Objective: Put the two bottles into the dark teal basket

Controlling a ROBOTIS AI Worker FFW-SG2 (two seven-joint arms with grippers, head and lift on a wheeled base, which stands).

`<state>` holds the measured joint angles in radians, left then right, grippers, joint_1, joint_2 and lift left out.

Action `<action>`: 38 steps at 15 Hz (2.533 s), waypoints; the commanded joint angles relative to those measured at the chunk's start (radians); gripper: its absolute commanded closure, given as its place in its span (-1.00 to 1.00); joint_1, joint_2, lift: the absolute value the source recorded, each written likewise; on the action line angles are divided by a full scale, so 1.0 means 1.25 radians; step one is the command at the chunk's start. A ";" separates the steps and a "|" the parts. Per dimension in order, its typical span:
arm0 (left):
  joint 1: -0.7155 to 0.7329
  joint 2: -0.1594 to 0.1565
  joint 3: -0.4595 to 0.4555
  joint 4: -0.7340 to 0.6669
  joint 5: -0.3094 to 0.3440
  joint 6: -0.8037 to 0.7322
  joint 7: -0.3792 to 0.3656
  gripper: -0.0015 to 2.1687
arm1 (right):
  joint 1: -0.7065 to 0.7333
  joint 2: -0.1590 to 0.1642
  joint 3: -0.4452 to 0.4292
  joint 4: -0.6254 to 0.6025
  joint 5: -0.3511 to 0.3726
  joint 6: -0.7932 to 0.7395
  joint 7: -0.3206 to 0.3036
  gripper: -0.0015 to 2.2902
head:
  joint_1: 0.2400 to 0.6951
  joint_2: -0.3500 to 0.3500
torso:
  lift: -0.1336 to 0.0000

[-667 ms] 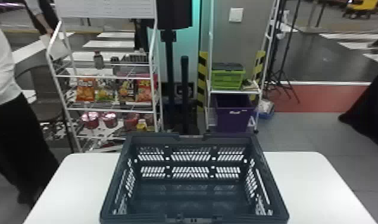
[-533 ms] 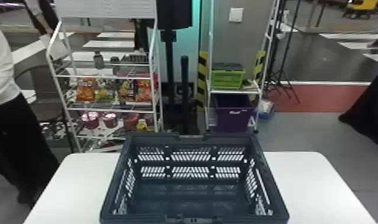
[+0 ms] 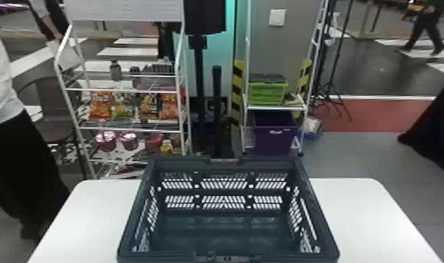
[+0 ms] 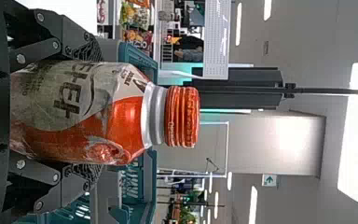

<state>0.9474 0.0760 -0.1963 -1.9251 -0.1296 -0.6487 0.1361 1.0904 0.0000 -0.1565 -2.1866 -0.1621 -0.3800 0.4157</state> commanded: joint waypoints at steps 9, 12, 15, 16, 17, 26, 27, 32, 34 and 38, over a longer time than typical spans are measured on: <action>-0.006 0.028 0.000 0.017 0.010 -0.004 0.002 0.98 | -0.172 0.001 0.072 -0.226 0.055 0.377 -0.052 0.44 | 0.14 0.00 | 1.00; 0.000 0.042 0.000 0.027 0.013 -0.014 0.015 0.98 | -0.319 0.001 0.145 -0.246 0.106 0.608 -0.099 0.44 | 0.14 0.00 | 1.00; 0.013 0.056 0.000 0.026 0.021 -0.022 0.015 0.98 | -0.488 0.001 0.252 -0.229 0.135 0.829 -0.222 0.44 | 0.14 0.00 | 1.00; 0.015 0.059 0.000 0.028 0.025 -0.026 0.015 0.98 | -0.558 -0.021 0.292 -0.213 0.132 0.915 -0.272 0.44 | 0.14 0.00 | 1.00; 0.018 0.061 0.000 0.029 0.029 -0.029 0.014 0.98 | -0.617 -0.041 0.324 -0.193 0.124 0.981 -0.308 0.44 | 0.14 0.00 | 1.00; -0.036 0.074 -0.015 0.117 0.075 -0.061 -0.007 0.98 | -0.985 0.001 0.444 0.133 0.115 1.371 -0.368 0.44 | 0.14 0.00 | 1.00; -0.039 0.074 -0.015 0.118 0.078 -0.058 -0.010 0.98 | -1.018 0.001 0.447 0.171 0.100 1.403 -0.369 0.44 | 0.14 0.00 | 1.00; -0.051 0.088 -0.015 0.119 0.100 -0.046 -0.010 0.98 | -1.104 0.001 0.449 0.299 0.054 1.423 -0.369 0.24 | 0.14 0.00 | 1.00; -0.055 0.093 -0.015 0.123 0.105 -0.044 -0.010 0.98 | -1.108 0.001 0.449 0.306 0.052 1.425 -0.369 -0.46 | 0.14 0.00 | 1.00; -0.057 0.101 -0.015 0.124 0.112 -0.044 -0.012 0.98 | -1.108 0.001 0.448 0.306 0.043 1.425 -0.368 -0.99 | 0.14 0.00 | 1.00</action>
<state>0.8760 0.1993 -0.2148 -1.7690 0.0096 -0.7033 0.1222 -0.2958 -0.0015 0.4046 -1.8001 -0.1043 1.4113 -0.0452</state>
